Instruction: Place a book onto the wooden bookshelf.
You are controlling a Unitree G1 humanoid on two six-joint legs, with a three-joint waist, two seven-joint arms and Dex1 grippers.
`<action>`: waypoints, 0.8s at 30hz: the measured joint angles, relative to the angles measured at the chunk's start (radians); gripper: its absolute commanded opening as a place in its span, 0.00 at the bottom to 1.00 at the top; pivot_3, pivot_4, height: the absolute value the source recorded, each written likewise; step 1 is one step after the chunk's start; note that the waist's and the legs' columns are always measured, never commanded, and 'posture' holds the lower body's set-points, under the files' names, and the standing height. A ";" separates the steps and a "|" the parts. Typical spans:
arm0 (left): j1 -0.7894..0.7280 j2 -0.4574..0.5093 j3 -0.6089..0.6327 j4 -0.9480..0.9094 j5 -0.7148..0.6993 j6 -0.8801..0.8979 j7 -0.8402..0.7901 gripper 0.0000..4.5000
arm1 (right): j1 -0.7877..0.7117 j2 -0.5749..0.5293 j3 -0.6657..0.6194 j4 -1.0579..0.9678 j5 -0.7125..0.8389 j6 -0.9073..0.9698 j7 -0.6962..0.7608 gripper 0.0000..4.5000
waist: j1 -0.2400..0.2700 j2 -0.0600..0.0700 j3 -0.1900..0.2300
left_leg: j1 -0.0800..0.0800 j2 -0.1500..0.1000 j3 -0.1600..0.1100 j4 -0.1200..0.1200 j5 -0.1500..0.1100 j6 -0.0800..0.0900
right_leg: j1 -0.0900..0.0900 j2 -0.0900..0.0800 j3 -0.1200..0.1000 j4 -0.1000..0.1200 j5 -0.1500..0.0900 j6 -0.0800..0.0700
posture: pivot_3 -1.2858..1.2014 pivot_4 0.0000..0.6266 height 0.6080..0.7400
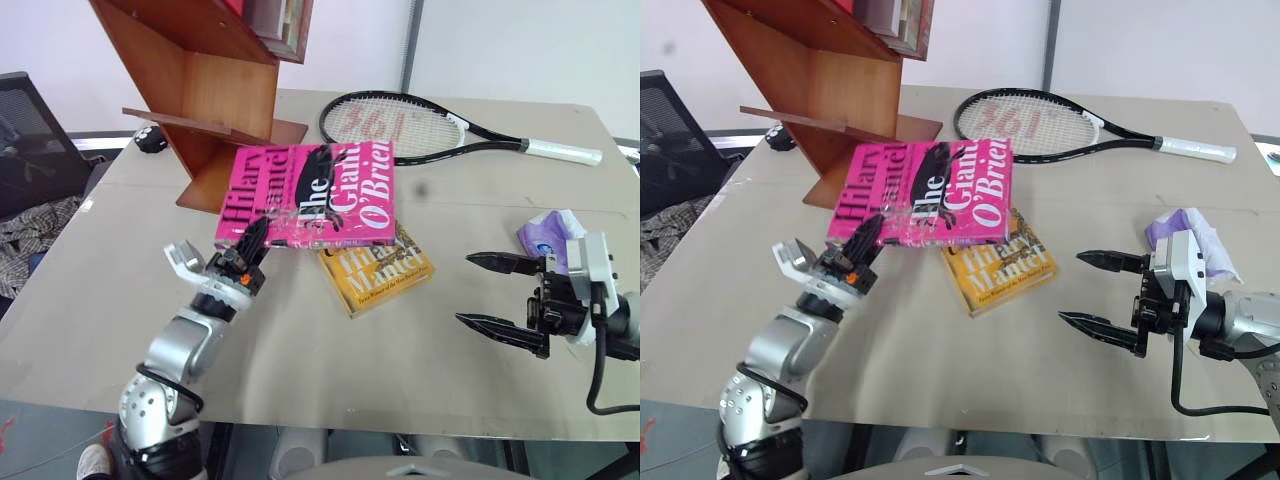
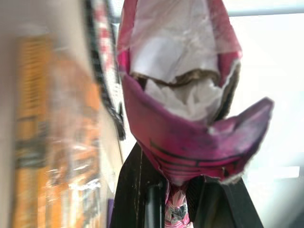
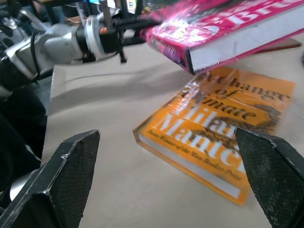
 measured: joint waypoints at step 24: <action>-0.849 0.702 -0.441 -0.071 1.447 -0.403 -0.781 0.00 | -0.113 0.041 0.087 0.141 -0.096 -0.089 0.021 1.00 | -0.005 -0.007 0.014 | -0.003 0.001 0.001 -0.011 0.000 -0.001 | -0.004 0.002 0.000 -0.009 0.002 0.003 | 0.52 0.24 1.00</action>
